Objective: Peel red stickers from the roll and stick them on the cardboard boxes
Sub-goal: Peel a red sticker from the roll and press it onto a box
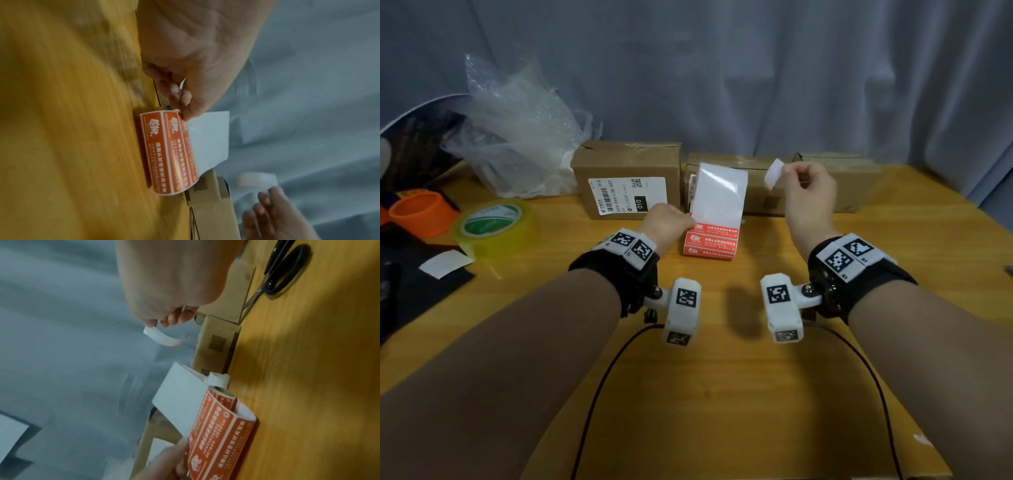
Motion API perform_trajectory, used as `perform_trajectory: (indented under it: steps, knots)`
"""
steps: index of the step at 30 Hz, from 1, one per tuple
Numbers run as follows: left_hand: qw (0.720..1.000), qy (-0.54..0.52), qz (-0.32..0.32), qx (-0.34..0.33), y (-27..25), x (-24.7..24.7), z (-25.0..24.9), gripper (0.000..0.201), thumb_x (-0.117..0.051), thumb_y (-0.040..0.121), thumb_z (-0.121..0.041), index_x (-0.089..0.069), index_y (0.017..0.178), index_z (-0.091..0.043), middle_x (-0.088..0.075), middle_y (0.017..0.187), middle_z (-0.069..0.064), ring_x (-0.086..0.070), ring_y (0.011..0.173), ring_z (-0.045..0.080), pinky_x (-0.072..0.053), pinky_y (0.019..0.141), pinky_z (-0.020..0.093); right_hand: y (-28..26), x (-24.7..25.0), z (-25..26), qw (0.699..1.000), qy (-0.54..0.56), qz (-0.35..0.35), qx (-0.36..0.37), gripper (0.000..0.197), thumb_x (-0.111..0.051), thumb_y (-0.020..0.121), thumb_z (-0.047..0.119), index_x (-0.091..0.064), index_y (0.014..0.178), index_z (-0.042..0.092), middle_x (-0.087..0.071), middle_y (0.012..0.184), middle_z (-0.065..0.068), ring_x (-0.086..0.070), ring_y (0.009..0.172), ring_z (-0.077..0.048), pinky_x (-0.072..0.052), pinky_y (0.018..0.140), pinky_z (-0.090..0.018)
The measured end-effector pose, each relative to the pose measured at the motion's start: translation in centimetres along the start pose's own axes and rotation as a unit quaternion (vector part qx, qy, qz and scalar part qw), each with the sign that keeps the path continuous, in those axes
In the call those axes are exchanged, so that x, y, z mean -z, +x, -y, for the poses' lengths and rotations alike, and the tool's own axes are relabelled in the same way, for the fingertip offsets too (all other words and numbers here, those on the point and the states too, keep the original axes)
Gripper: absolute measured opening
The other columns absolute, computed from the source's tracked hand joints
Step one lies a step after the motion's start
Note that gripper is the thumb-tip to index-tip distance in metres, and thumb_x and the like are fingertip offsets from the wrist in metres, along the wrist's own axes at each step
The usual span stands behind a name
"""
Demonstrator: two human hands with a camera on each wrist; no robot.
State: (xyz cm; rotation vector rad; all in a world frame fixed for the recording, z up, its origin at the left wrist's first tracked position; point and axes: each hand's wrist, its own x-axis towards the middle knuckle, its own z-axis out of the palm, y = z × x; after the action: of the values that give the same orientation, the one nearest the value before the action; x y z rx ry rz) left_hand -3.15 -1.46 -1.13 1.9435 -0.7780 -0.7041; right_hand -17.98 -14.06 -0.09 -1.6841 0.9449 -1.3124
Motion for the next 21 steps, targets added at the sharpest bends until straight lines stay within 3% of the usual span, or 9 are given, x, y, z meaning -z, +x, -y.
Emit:
perform_trajectory:
  steps: [4,7,10,13,16,21]
  knots:
    - [0.992,-0.036,-0.067,-0.099,-0.6,0.3,-1.1,0.014,-0.06,0.091,-0.02,-0.057,0.08,-0.011,-0.059,0.078,-0.005,-0.055,0.072,0.007,-0.041,0.058,0.016,0.2,-0.1,1.4,0.984,-0.072,0.058,0.15,0.014,-0.053,0.089,0.023,-0.063,0.091,0.014,-0.061,0.097,-0.007,-0.057,0.085,-0.014,-0.049,0.078,-0.024]
    - [0.987,-0.083,-0.034,-0.136,-1.2,1.0,-2.4,0.026,-0.057,0.093,-0.027,-0.065,0.082,-0.004,-0.061,0.072,-0.003,-0.054,0.064,0.004,-0.044,0.057,0.011,-0.3,-0.5,2.2,0.956,-0.122,0.088,0.251,0.018,-0.053,0.089,0.024,-0.065,0.09,0.011,-0.059,0.091,-0.004,-0.05,0.079,-0.009,-0.041,0.074,-0.017]
    - [0.987,-0.126,0.016,-0.098,-1.4,1.7,-3.4,0.038,-0.055,0.092,-0.039,-0.068,0.07,-0.011,-0.057,0.061,-0.003,-0.047,0.053,0.009,-0.037,0.051,0.019,-0.9,-1.1,2.9,0.936,-0.13,0.095,0.312,0.02,-0.053,0.09,0.024,-0.067,0.09,0.01,-0.061,0.086,-0.004,-0.051,0.074,-0.009,-0.043,0.068,-0.021]
    - [0.981,-0.186,0.052,-0.034,-1.7,2.5,-4.1,0.038,-0.057,0.089,-0.045,-0.069,0.073,-0.013,-0.062,0.063,-0.002,-0.05,0.054,0.01,-0.036,0.052,0.02,-1.4,-1.6,3.5,0.917,-0.145,0.112,0.355,0.023,-0.052,0.09,0.024,-0.066,0.089,0.007,-0.063,0.082,-0.009,-0.056,0.074,-0.017,-0.047,0.065,-0.03]
    - [0.975,-0.212,0.063,-0.009,-2.0,3.3,-4.3,0.029,-0.062,0.088,-0.039,-0.069,0.076,-0.013,-0.063,0.066,-0.002,-0.051,0.056,0.01,-0.037,0.055,0.021,-2.0,-2.1,4.1,0.896,-0.166,0.123,0.392,0.022,-0.052,0.089,0.024,-0.067,0.088,0.008,-0.065,0.078,-0.007,-0.059,0.071,-0.021,-0.046,0.062,-0.028]
    - [0.975,-0.211,0.061,-0.015,-2.2,4.2,-4.5,0.01,-0.067,0.086,-0.022,-0.067,0.078,-0.015,-0.066,0.068,-0.003,-0.052,0.057,0.007,-0.038,0.052,0.017,-2.3,-3.0,4.5,0.881,-0.174,0.155,0.411,0.022,-0.052,0.089,0.024,-0.068,0.09,0.009,-0.066,0.078,-0.008,-0.062,0.071,-0.026,-0.052,0.06,-0.039]
